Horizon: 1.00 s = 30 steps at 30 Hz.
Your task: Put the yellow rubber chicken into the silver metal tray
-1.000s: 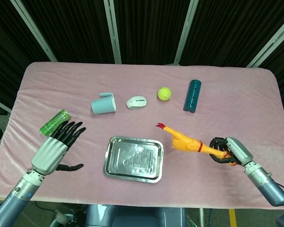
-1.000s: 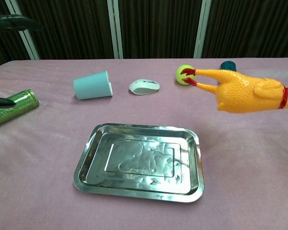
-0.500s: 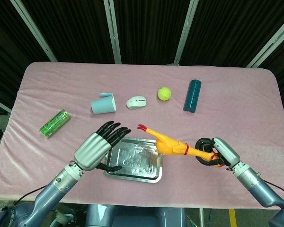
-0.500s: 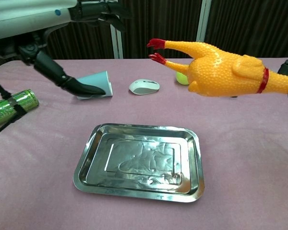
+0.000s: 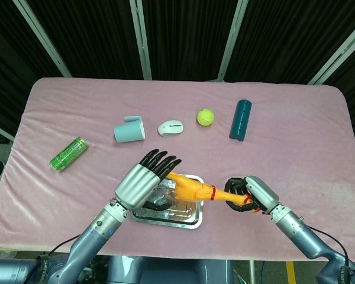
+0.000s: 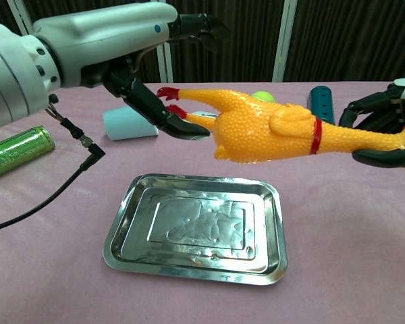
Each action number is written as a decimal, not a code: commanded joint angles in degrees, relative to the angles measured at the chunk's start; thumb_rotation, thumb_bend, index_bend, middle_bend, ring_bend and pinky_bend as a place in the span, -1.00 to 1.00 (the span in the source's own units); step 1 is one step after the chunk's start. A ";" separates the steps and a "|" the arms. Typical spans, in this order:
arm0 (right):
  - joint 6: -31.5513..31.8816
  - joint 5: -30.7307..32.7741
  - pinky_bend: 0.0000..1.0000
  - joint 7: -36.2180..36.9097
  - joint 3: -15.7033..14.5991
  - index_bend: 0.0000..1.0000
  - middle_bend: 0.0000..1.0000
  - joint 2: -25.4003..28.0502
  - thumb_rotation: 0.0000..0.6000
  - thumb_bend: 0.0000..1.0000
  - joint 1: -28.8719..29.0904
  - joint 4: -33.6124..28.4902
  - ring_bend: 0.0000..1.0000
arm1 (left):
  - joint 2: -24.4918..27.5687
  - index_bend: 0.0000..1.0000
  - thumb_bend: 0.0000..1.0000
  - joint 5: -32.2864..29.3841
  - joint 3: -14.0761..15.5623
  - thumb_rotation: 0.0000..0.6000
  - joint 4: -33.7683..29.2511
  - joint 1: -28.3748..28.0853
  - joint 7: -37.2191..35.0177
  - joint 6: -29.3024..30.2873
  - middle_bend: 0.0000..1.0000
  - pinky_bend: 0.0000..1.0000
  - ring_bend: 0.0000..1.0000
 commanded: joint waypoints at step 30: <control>-2.09 6.91 0.77 -8.15 4.03 1.00 0.60 -4.20 1.00 0.80 1.77 -1.34 0.56 | -10.44 -0.33 -0.63 -11.23 1.77 1.00 5.84 -7.18 8.53 8.26 -0.71 -0.80 -0.81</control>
